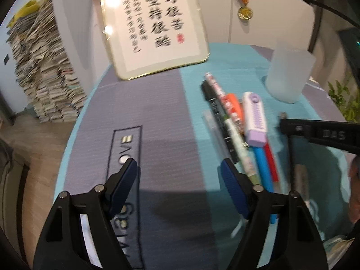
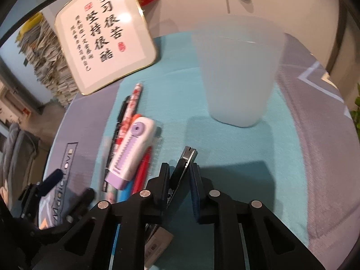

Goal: Organize stationery
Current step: 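Move the right tool to the silver metal pen while the left tool approaches the clear pen, then close the right tool on the silver pen while the left tool grasps the clear pen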

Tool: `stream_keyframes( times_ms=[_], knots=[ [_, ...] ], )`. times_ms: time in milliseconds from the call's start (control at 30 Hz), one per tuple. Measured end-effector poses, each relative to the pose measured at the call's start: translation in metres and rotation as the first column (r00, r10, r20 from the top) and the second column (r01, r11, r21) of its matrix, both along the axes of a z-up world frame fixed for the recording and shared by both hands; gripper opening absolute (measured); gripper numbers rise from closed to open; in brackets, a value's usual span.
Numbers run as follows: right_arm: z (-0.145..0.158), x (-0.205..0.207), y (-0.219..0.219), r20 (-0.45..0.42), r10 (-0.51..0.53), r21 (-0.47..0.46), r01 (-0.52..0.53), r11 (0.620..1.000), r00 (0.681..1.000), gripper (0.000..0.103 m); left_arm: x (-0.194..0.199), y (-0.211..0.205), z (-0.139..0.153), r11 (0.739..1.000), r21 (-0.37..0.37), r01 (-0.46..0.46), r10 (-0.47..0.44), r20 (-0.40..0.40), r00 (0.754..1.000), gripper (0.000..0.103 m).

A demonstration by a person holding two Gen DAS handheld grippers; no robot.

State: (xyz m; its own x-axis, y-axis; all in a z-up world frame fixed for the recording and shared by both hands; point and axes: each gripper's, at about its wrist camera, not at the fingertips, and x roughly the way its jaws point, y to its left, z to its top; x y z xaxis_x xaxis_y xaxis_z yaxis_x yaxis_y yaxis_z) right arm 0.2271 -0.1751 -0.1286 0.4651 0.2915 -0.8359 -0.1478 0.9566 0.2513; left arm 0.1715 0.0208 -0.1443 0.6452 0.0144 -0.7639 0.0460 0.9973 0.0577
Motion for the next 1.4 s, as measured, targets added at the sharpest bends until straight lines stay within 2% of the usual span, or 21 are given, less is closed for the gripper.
stream_keyframes(
  times_ms=[100,200,333,433,500,567,600,633,700,767,867,967,1167,1233,1300,1400],
  knots=[
    [0.0,-0.004,-0.006,-0.001,-0.009,0.004,0.009,1.0,1.0,0.019,0.001,0.005,-0.002,0.999,-0.046,-0.014,0.012,-0.029,0.999,0.075],
    [0.0,-0.006,-0.008,-0.001,-0.005,0.012,0.005,1.0,1.0,0.019,0.001,0.003,0.003,0.997,-0.071,-0.004,0.002,-0.021,1.0,0.075],
    [-0.001,-0.005,-0.005,0.003,0.003,0.011,-0.003,1.0,1.0,0.019,0.002,-0.009,0.006,0.998,-0.056,0.031,-0.032,-0.009,0.999,0.076],
    [-0.001,-0.004,-0.004,0.003,0.004,0.01,-0.004,1.0,1.0,0.019,0.004,-0.017,-0.001,0.998,-0.036,0.055,-0.056,-0.036,0.998,0.074],
    [-0.001,-0.002,-0.003,0.004,0.008,0.004,-0.008,1.0,1.0,0.019,0.004,-0.019,-0.006,0.997,-0.029,0.065,-0.067,-0.057,0.996,0.065],
    [-0.001,0.001,-0.002,0.005,0.012,-0.003,-0.012,1.0,1.0,0.019,0.003,-0.018,-0.005,0.996,-0.054,0.075,-0.078,-0.056,0.995,0.055],
    [-0.001,0.001,-0.001,0.007,0.015,-0.007,-0.015,1.0,1.0,0.019,0.003,-0.019,-0.004,0.996,-0.053,0.077,-0.08,-0.054,0.995,0.043],
    [-0.001,0.002,0.0,0.008,0.024,-0.009,-0.024,1.0,1.0,0.019,0.002,-0.019,-0.003,0.996,-0.053,0.078,-0.081,-0.051,0.995,0.037],
    [-0.001,0.004,0.004,0.021,0.046,-0.021,-0.045,0.999,0.999,0.019,0.001,-0.017,-0.002,0.995,-0.063,0.076,-0.079,-0.054,0.995,0.011],
    [-0.002,0.001,0.001,0.019,0.05,0.003,-0.05,0.999,0.999,0.018,0.0,-0.014,-0.001,0.994,-0.078,0.074,-0.079,-0.067,0.995,0.009],
    [-0.001,-0.004,-0.003,-0.006,0.076,0.085,-0.075,0.994,0.997,0.017,-0.007,-0.007,0.001,0.989,-0.125,0.081,-0.093,-0.094,0.991,0.008],
    [0.007,-0.016,-0.001,0.023,0.11,0.087,-0.111,0.99,0.994,0.016,-0.02,-0.001,0.002,0.981,-0.167,0.095,-0.116,-0.119,0.986,0.008],
    [0.016,-0.033,0.002,0.048,0.141,0.097,-0.145,0.985,0.989,0.016,-0.035,-0.005,0.006,0.987,-0.133,0.094,-0.11,-0.118,0.987,0.011],
    [0.018,-0.035,-0.004,0.051,0.129,0.11,-0.133,0.985,0.99,0.016,-0.033,-0.006,0.009,0.987,-0.127,0.094,-0.109,-0.109,0.988,0.022],
    [0.021,-0.037,-0.008,0.06,0.12,0.121,-0.127,0.985,0.991,0.016,-0.027,-0.008,0.013,0.988,-0.121,0.096,-0.107,-0.087,0.99,0.048],
    [0.03,-0.039,-0.013,0.091,0.114,0.137,-0.126,0.983,0.989,0.016,-0.012,-0.012,0.017,0.991,-0.09,0.099,-0.105,-0.061,0.993,0.05]
  ],
)
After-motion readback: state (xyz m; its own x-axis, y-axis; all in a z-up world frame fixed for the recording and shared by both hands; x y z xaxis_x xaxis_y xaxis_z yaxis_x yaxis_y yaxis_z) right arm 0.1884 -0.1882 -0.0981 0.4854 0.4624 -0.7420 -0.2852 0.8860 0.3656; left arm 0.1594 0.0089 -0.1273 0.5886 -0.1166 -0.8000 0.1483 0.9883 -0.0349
